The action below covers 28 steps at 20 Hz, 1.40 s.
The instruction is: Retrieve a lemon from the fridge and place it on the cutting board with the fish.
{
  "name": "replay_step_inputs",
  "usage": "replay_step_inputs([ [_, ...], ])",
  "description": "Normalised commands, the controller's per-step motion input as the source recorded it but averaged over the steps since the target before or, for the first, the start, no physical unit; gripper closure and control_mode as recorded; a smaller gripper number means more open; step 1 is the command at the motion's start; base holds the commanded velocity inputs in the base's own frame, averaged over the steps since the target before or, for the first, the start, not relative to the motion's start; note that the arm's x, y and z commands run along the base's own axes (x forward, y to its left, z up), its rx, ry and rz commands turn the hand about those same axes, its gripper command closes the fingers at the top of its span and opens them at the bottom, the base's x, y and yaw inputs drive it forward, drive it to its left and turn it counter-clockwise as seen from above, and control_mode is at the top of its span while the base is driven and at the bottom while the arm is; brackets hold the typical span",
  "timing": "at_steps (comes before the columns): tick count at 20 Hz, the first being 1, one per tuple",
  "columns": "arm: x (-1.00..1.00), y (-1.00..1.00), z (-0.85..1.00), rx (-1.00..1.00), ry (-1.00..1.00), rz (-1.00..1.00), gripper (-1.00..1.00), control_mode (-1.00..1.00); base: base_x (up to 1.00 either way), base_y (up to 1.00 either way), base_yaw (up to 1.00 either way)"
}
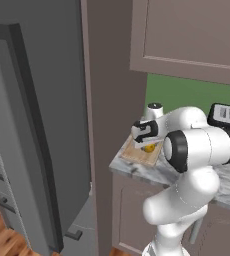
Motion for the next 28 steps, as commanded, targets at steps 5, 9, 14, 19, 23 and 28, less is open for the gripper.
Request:
replay_step_inputs([
  [5,0.23,0.00,-0.29,0.00,0.03,0.00,1.00,-1.00,0.00,0.00,0.00],
  [9,0.06,0.00,-0.21,0.00,0.00,0.00,1.00,-1.00,0.00,0.00,0.00],
  [14,0.00,0.00,0.00,0.00,0.00,0.00,1.00,-1.00,0.00,0.00,0.00],
  [19,0.00,0.00,0.00,0.00,0.00,0.00,-1.00,-1.00,0.00,0.00,0.00],
  [23,0.00,0.00,0.00,0.00,0.00,0.00,-1.00,-1.00,0.00,0.00,0.00],
  [28,0.00,0.00,0.00,0.00,0.00,0.00,-1.00,-1.00,0.00,0.00,0.00],
])
